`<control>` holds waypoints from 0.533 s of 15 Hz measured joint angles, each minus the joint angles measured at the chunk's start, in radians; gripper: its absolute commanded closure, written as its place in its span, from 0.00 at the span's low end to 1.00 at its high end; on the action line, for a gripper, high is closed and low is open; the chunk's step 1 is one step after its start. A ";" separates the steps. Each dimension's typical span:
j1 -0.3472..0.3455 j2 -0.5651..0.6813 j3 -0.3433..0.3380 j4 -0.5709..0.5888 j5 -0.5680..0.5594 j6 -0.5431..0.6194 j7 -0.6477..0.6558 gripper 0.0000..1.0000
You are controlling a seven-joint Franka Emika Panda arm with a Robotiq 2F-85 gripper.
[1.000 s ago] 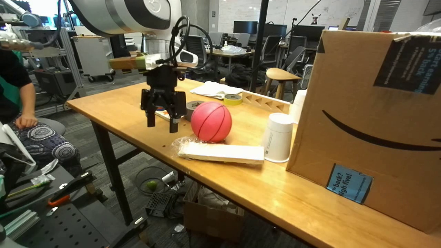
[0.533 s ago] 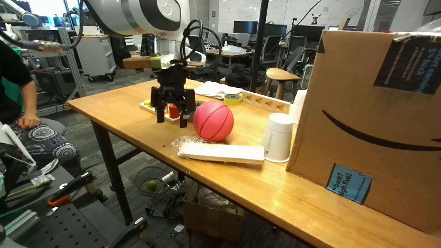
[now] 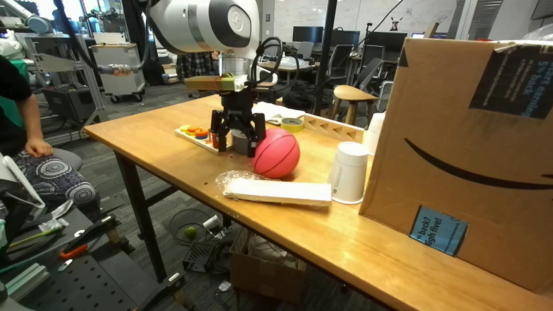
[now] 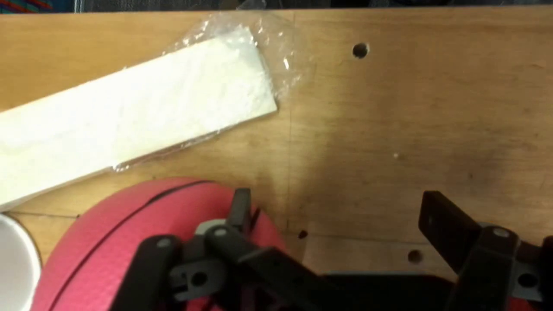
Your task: Push the basketball between the two cups
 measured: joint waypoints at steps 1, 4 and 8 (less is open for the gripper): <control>-0.001 0.009 -0.008 0.033 -0.015 -0.004 -0.002 0.00; -0.003 0.014 -0.038 0.158 -0.121 -0.004 -0.005 0.00; -0.013 0.011 -0.060 0.291 -0.199 0.070 -0.015 0.00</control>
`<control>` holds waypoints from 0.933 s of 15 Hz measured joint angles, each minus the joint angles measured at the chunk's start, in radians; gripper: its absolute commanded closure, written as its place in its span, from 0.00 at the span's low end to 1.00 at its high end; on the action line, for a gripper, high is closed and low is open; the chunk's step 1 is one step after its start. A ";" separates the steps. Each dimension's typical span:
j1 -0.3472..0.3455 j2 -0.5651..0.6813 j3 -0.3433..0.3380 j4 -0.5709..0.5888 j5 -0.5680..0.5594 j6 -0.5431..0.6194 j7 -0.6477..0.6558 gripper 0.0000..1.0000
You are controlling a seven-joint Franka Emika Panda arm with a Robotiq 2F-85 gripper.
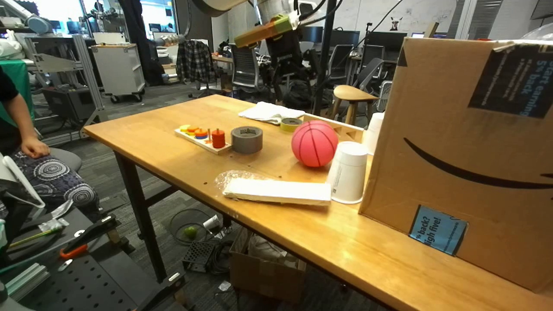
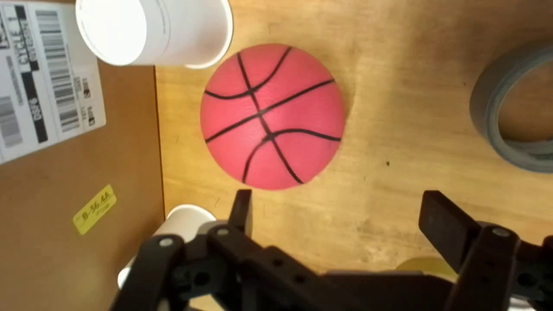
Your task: Push the basketball between the two cups
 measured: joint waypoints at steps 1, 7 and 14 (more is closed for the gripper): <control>0.000 0.000 0.000 0.007 -0.002 0.023 -0.001 0.00; 0.004 0.002 0.014 -0.092 0.024 0.108 -0.004 0.00; 0.024 -0.040 0.045 -0.248 0.078 0.138 -0.004 0.00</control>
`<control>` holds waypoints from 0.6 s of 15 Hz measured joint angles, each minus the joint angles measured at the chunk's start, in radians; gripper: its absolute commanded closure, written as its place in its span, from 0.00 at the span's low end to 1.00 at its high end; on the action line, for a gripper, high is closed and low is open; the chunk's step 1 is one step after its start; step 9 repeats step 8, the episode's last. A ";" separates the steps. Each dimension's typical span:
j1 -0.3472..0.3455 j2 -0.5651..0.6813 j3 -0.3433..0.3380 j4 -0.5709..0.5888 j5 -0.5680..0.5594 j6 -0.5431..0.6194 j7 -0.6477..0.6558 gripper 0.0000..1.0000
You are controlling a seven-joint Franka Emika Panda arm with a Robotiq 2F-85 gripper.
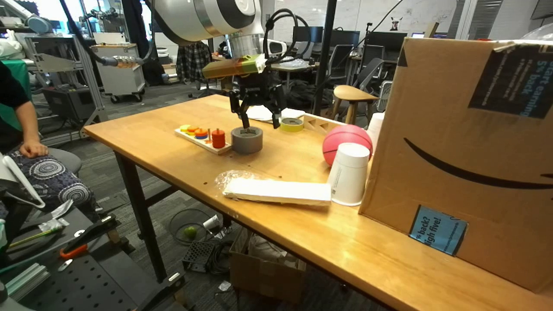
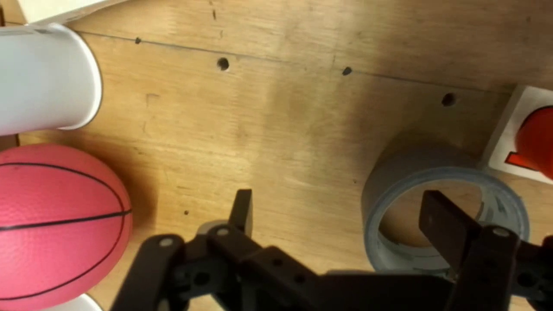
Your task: Push the basketball between the two cups
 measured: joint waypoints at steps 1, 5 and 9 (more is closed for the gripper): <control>0.004 -0.011 0.008 -0.016 0.012 0.000 0.000 0.00; 0.006 -0.007 0.008 -0.023 0.015 -0.001 0.001 0.00; 0.005 -0.005 0.007 -0.023 0.015 -0.001 0.001 0.00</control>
